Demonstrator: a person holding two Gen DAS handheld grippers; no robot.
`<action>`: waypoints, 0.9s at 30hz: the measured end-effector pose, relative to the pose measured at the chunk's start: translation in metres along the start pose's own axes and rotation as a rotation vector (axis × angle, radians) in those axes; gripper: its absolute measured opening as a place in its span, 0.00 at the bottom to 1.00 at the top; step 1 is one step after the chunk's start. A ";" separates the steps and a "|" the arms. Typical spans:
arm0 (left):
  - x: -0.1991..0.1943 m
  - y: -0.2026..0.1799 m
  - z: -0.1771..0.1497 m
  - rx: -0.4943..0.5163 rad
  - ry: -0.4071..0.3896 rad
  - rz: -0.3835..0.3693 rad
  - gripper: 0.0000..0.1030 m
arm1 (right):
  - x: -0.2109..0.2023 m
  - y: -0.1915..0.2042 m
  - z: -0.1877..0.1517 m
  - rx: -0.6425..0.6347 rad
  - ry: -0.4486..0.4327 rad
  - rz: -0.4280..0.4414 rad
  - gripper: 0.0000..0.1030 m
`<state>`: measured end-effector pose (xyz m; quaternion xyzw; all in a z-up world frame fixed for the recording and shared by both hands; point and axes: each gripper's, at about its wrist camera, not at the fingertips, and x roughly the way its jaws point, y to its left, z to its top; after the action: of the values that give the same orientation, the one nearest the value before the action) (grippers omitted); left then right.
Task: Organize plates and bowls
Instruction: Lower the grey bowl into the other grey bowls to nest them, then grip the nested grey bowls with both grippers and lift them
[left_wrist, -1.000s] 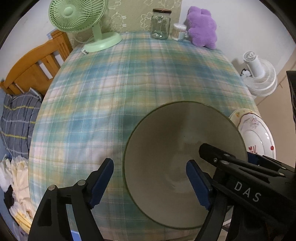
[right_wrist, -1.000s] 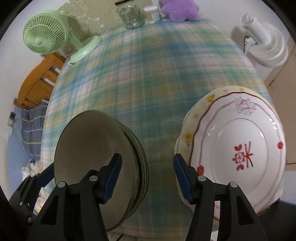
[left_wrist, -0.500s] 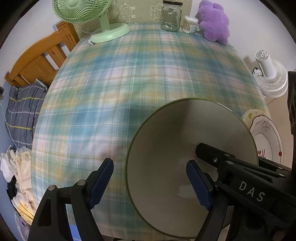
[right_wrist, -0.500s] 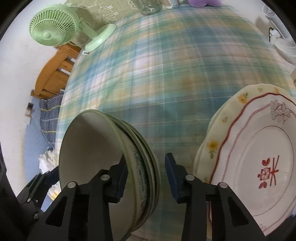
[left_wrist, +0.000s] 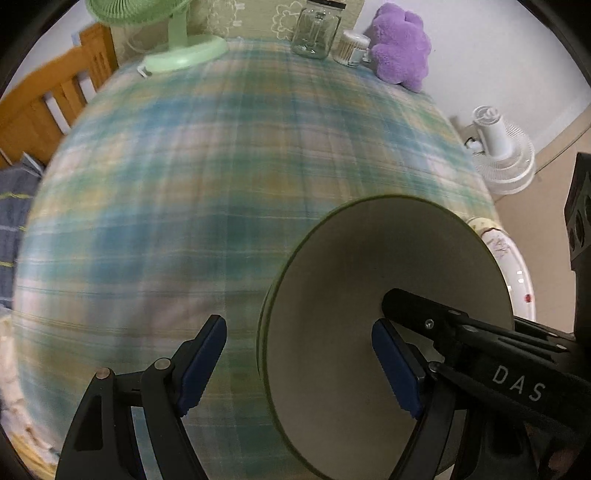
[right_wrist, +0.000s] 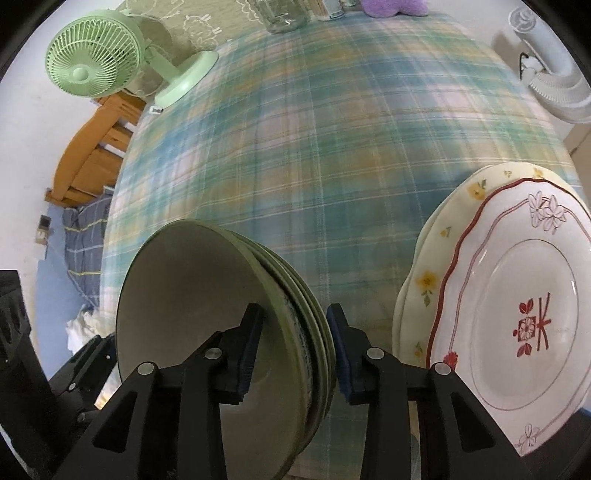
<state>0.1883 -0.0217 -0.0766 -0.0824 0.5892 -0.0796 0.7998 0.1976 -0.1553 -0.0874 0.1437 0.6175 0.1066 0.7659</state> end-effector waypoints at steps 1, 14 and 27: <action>0.001 0.002 0.000 -0.005 0.002 -0.020 0.80 | 0.000 0.001 0.000 0.002 -0.002 -0.011 0.38; 0.002 -0.001 0.001 0.049 0.035 -0.104 0.47 | -0.001 0.015 -0.004 0.057 -0.014 -0.133 0.39; -0.006 0.007 -0.004 0.062 0.066 -0.126 0.46 | -0.007 0.021 -0.012 0.084 -0.027 -0.168 0.39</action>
<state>0.1834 -0.0141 -0.0736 -0.0918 0.6064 -0.1505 0.7754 0.1843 -0.1367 -0.0761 0.1248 0.6207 0.0143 0.7739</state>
